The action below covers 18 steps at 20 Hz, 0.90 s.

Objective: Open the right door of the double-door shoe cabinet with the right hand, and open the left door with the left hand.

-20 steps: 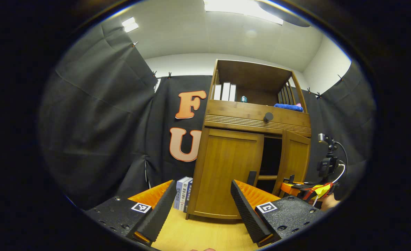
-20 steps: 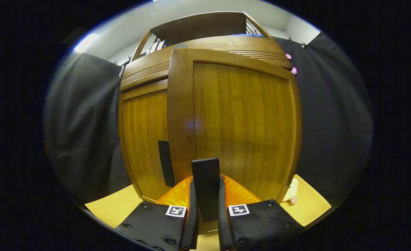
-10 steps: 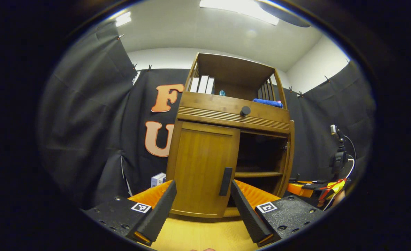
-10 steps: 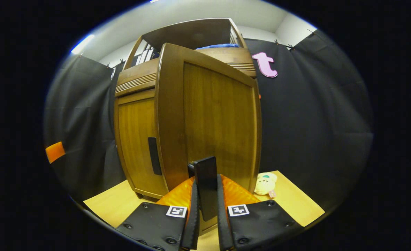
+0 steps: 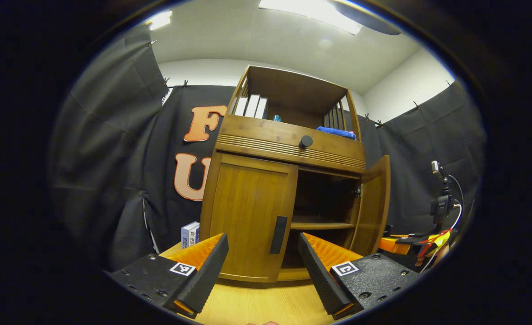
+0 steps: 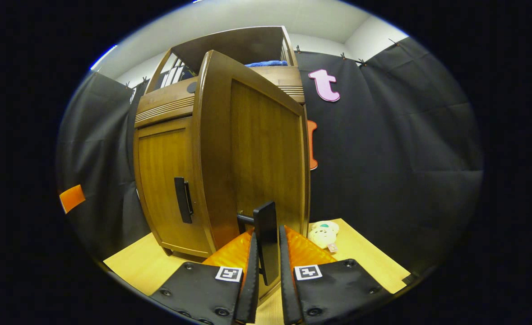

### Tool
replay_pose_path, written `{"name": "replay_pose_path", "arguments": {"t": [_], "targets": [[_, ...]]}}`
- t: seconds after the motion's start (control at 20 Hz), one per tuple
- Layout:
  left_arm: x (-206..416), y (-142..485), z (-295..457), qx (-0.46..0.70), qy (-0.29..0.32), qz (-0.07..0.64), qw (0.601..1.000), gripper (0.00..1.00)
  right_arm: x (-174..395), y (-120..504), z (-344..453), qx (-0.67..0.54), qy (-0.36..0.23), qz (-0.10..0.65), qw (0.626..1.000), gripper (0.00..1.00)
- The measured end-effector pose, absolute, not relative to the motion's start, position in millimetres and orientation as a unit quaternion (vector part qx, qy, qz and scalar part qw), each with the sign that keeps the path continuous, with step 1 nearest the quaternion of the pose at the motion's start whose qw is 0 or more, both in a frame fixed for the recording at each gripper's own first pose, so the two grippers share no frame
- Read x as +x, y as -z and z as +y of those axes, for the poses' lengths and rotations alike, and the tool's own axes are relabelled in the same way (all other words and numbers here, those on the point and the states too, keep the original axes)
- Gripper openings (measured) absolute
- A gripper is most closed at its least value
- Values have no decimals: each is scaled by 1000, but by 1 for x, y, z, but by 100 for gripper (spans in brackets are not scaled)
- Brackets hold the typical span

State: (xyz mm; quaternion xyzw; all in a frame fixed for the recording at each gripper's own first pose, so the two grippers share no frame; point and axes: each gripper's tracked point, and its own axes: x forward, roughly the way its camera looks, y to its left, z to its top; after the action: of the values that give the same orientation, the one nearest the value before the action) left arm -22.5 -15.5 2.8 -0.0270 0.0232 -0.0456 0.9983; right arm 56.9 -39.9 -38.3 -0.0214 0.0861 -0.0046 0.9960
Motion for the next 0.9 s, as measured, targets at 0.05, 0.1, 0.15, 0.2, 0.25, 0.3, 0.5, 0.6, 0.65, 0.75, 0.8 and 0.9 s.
{"name": "replay_pose_path", "arguments": {"t": [0.05,0.1,0.15,0.2,0.25,0.3,0.5,0.6,0.65,0.75,0.8,0.9], "targets": [[-21,-1,-14,-29,44,25,998,92,53,38,-45,-22,9,84,996,29],[-20,0,-14,-29,43,26,998,95,51,37,-51,-23,14,83,996,29],[-19,1,-12,-29,41,26,998,92,48,37,-58,-25,20,82,996,29],[-18,1,-12,-27,40,26,998,91,47,34,-63,-27,26,81,996,29],[-16,1,-12,-26,40,25,999,91,45,32,-70,-29,32,78,996,29],[-14,1,-12,-25,41,24,999,91,43,29,-78,-31,40,75,996,29],[-10,1,-16,-27,46,20,998,92,42,17,-116,-34,84,71,993,23],[-10,3,-18,-29,50,21,998,95,39,16,-119,-16,70,73,995,11],[-10,4,-19,-30,51,21,998,95,41,17,-121,-18,62,72,995,24],[-10,4,-17,-32,51,20,998,95,40,16,-130,-35,44,72,996,0],[-9,4,-16,-33,50,19,998,92,38,16,-135,-36,32,72,996,11],[-10,4,-13,-34,48,19,998,95,37,14,-150,-29,12,74,997,11]]}}
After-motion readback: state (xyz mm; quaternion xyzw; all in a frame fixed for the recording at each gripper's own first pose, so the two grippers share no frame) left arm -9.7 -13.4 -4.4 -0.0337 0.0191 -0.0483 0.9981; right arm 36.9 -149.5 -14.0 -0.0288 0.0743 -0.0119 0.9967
